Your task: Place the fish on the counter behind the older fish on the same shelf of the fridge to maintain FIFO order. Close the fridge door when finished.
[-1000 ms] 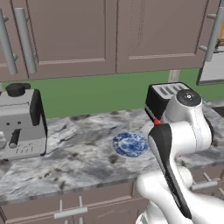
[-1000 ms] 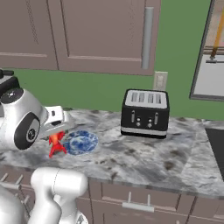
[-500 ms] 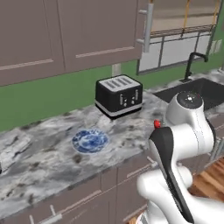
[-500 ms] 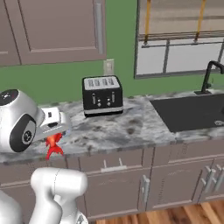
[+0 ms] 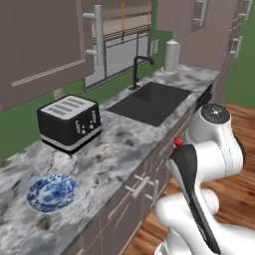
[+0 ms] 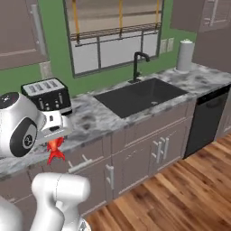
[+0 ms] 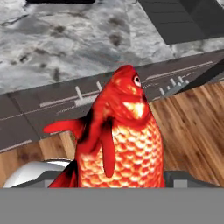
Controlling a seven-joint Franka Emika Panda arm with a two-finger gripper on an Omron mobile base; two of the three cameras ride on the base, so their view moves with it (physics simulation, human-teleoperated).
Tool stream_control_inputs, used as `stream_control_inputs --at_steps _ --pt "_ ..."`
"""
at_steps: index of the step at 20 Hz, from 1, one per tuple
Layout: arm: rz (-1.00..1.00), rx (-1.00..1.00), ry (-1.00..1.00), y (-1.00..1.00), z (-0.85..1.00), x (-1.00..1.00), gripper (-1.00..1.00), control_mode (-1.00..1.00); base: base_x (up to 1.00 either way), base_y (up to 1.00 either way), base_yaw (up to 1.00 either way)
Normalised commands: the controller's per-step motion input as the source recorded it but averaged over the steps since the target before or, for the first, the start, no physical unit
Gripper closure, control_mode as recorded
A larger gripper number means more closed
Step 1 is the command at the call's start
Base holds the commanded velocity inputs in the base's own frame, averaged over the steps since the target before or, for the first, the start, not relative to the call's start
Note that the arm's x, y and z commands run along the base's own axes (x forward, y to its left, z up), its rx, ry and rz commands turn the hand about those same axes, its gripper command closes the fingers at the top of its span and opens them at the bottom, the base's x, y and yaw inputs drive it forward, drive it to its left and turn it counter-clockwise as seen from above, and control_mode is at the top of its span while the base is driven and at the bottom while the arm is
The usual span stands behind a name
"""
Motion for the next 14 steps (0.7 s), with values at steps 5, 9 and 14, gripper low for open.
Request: stream_control_inputs --at_steps 5,9,14 --pt "0.0 0.0 0.0 0.0 0.0 0.0 1.0 1.0 0.0 -0.03 -0.69" --pt "0.0 0.0 0.0 0.0 0.0 0.0 1.0 1.0 0.0 -0.11 -0.68" --pt "0.0 0.0 0.0 0.0 0.0 0.0 1.0 1.0 0.0 -0.17 -0.67"
